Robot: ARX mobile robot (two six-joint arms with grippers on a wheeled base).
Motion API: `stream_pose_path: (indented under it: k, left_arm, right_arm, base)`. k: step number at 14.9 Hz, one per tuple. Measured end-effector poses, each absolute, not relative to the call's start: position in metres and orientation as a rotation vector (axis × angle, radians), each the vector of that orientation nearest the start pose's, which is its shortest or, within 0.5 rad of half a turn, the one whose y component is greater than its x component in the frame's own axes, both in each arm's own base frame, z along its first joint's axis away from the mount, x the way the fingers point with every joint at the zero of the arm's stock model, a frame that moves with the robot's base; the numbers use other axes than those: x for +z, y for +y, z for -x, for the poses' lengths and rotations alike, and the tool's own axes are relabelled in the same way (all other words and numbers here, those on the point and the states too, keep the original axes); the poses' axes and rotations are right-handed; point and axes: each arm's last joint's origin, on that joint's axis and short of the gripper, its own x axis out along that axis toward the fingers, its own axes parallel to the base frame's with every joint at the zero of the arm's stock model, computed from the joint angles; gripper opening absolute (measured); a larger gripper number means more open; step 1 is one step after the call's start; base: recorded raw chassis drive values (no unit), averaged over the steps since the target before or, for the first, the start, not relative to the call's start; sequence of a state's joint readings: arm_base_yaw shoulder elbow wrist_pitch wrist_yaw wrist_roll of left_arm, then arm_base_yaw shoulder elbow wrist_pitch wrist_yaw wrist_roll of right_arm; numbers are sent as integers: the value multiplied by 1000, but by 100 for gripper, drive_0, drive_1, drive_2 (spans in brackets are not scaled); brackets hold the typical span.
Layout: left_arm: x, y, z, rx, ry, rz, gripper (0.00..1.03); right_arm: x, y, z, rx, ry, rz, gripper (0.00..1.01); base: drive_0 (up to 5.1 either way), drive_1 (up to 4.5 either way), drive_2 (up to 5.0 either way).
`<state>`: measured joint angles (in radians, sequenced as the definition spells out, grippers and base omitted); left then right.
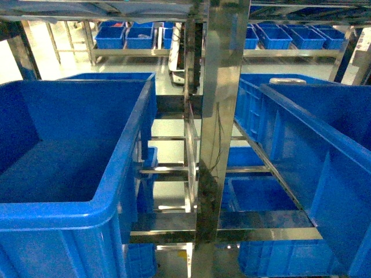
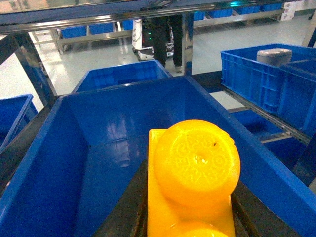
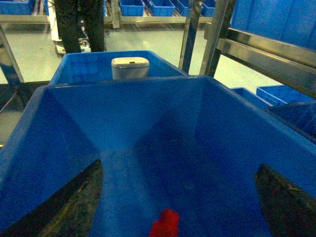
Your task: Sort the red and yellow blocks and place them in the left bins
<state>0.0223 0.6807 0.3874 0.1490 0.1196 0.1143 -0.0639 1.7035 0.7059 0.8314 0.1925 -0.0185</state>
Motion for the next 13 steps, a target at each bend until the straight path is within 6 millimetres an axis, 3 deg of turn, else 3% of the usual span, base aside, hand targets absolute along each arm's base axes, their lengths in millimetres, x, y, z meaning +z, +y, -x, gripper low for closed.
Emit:
stream_pose_path:
  k: [1,3,8,10,13]
  left_arm:
    - [242,0,-162,-105,139,-104,27]
    - [242,0,-162,-105,138,-104,27]
    - [242,0,-162,-105,139,-104,27]
    - [242,0,-162,-105,139,-104,27]
    - [242,0,-162,-105,138,-104,27]
  right_arm:
    - [178,-25,-314,-232,187,30,100]
    - [188,-22,-274,-190,197,42,98]
    - [252,-11,-171,-50,20,37,98]
    - [250,-10,-135,-49,12,34,98]
    - [240,-9,-122,-51,11,34,98]
  base:
    - [0,0,0]
    - [0,0,0]
    - [0,0,0]
    - [0,0,0]
    - [0,0,0]
